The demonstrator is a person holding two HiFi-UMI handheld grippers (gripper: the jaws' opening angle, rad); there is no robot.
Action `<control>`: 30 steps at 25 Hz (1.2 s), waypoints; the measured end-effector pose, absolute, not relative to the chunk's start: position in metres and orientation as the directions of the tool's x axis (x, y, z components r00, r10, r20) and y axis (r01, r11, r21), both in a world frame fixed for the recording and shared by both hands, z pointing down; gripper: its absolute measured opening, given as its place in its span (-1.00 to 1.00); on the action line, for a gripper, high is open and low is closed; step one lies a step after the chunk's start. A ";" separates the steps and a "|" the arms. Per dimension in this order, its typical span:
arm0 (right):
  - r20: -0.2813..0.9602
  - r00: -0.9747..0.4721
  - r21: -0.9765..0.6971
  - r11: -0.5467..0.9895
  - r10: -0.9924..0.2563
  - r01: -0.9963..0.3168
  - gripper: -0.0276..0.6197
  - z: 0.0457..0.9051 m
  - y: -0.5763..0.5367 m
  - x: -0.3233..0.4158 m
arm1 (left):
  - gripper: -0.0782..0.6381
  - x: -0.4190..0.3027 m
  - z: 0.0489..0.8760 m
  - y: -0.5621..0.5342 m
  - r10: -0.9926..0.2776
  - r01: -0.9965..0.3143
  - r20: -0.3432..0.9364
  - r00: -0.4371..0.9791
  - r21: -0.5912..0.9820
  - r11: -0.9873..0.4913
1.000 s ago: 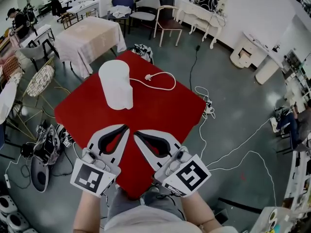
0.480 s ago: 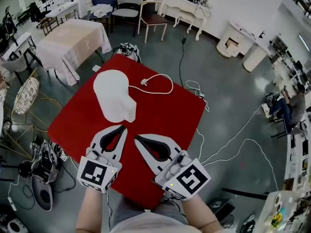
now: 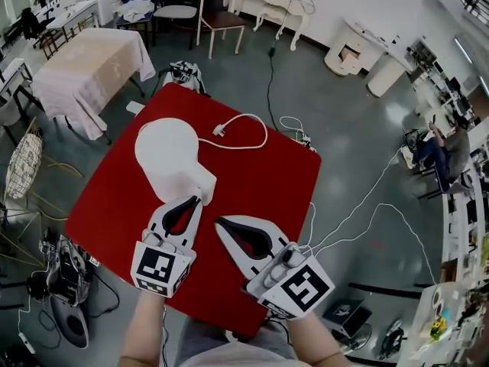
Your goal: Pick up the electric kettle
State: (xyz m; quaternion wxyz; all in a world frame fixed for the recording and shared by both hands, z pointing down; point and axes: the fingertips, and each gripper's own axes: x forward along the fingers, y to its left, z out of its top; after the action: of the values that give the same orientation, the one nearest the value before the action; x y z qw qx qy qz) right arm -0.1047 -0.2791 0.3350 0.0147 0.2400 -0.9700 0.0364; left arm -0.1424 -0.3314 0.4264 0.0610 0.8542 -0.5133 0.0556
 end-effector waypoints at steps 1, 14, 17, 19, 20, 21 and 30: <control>0.051 -0.880 -0.066 0.877 -0.473 -0.475 -0.90 0.337 -0.282 -0.104 | -0.74 -0.141 0.431 -0.335 -0.866 -0.880 0.164 0.473 0.048 -0.472; 0.088 -0.839 -0.094 0.834 -0.538 -0.544 -0.90 0.360 -0.298 -0.097 | -0.45 -0.127 0.462 -0.358 -0.828 -0.851 0.206 0.521 0.046 -0.523; 0.094 -0.831 -0.096 0.826 -0.548 -0.555 -0.90 0.362 -0.299 -0.094 | -0.44 -0.123 0.463 -0.363 -0.828 -0.850 0.206 0.522 0.037 -0.526; 0.096 -0.827 -0.098 0.822 -0.554 -0.561 -0.90 0.364 -0.299 -0.091 | -0.44 -0.121 0.466 -0.367 -0.830 -0.853 0.210 0.516 0.034 -0.521; 0.099 -0.825 -0.098 0.820 -0.556 -0.564 -0.90 0.365 -0.299 -0.089 | -0.44 -0.120 0.468 -0.369 -0.833 -0.855 0.211 0.512 0.033 -0.517; 0.102 -0.823 -0.098 0.817 -0.559 -0.568 -0.90 0.366 -0.299 -0.087 | -0.44 -0.120 0.469 -0.371 -0.836 -0.858 0.212 0.506 0.030 -0.512; 0.129 -0.806 -0.107 0.800 -0.577 -0.590 -0.90 0.374 -0.300 -0.072 | -0.44 -0.105 0.470 -0.394 -0.858 -0.878 0.198 0.474 0.025 -0.479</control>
State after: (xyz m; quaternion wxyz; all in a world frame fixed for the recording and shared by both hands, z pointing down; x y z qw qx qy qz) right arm -0.0724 -0.3000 0.3735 0.0449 0.3080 -0.9476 0.0713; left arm -0.1055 -0.3942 0.4702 0.0615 0.8562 -0.5069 0.0790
